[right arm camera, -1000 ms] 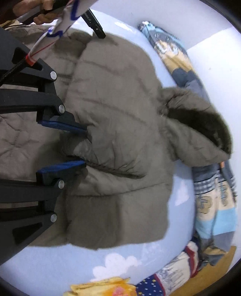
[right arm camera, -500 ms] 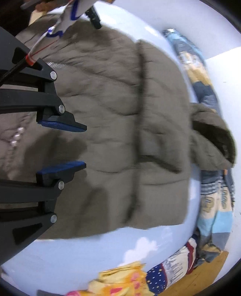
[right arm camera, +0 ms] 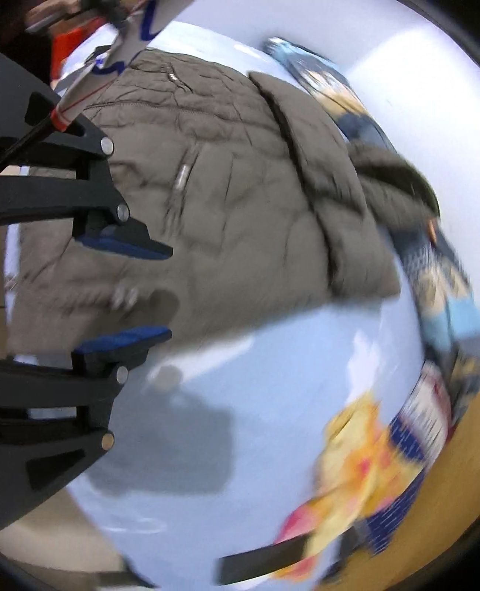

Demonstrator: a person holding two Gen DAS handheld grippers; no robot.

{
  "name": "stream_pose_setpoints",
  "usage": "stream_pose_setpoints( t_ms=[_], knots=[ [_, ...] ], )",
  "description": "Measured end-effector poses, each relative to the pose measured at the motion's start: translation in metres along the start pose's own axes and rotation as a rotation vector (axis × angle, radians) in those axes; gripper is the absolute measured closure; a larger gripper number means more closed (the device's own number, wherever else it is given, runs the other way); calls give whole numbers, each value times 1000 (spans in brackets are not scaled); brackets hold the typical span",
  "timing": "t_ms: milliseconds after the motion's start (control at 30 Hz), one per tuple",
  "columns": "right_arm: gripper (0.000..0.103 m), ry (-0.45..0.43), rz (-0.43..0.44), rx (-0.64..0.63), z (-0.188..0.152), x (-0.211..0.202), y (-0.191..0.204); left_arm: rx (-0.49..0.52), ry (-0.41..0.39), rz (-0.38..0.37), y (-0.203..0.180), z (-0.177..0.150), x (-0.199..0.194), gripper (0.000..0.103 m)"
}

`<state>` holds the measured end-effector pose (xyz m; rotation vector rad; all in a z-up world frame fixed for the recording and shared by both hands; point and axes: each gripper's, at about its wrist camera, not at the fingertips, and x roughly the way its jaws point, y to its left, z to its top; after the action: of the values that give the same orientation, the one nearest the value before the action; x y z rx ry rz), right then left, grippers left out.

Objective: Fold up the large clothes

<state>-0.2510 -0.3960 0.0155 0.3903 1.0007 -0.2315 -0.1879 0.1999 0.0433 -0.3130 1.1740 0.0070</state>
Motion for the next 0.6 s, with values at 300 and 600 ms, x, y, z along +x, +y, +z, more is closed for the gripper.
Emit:
stream_pose_setpoints(
  t_ms=[300, 600],
  knots=[
    [39, 64, 30, 127, -21, 5, -32, -21, 43, -89, -6, -3, 12, 75],
    [39, 107, 53, 172, -39, 10, -52, 49, 34, -2, -22, -13, 21, 69]
  ],
)
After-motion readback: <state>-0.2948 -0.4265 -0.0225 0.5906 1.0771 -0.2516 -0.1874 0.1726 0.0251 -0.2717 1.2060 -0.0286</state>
